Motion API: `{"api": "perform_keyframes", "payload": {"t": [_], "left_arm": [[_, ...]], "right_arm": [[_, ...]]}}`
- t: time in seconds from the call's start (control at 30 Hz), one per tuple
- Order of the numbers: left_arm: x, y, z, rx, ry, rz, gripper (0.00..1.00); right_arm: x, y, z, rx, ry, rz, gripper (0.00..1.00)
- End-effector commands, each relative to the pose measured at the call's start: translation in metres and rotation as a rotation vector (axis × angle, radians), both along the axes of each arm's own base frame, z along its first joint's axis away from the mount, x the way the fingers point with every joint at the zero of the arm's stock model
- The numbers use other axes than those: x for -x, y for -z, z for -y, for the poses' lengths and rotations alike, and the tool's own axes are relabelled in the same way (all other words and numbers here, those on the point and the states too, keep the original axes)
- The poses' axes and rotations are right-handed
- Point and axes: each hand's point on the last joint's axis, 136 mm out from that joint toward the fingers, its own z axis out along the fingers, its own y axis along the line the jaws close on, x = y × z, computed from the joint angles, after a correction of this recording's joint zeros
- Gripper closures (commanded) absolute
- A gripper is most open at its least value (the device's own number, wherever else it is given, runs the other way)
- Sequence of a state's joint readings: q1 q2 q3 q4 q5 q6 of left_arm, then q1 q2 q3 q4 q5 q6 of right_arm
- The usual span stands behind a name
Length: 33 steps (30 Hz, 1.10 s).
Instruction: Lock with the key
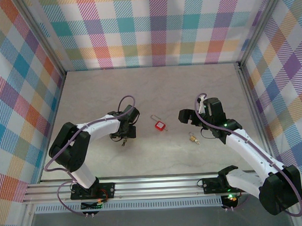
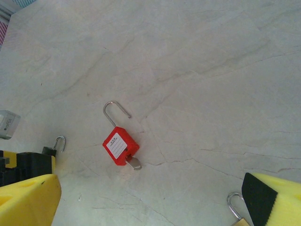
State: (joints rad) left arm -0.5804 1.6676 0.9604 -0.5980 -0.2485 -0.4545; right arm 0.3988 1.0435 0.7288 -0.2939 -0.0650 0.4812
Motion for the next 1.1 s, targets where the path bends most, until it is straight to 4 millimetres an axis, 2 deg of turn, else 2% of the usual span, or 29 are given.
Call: {"api": "perform_keyframes", "payload": {"t": [0.0, 0.43, 0.8, 1.07], "left_arm": [[-0.004, 0.001, 0.004, -0.011, 0.013, 0.004, 0.25], [-0.011, 0.010, 0.010, -0.010, 0.015, -0.004, 0.33], [-0.011, 0.019, 0.012, -0.018, 0.022, -0.027, 0.52], [-0.011, 0.023, 0.010, -0.034, 0.021, -0.034, 0.59]], "right_arm": [[-0.001, -0.019, -0.005, -0.011, -0.028, 0.045, 0.01], [0.001, -0.022, -0.006, -0.018, -0.036, 0.056, 0.01], [0.001, -0.020, -0.009, -0.019, -0.044, 0.049, 0.01], [0.001, -0.019, -0.011, -0.020, -0.051, 0.046, 0.01]]}}
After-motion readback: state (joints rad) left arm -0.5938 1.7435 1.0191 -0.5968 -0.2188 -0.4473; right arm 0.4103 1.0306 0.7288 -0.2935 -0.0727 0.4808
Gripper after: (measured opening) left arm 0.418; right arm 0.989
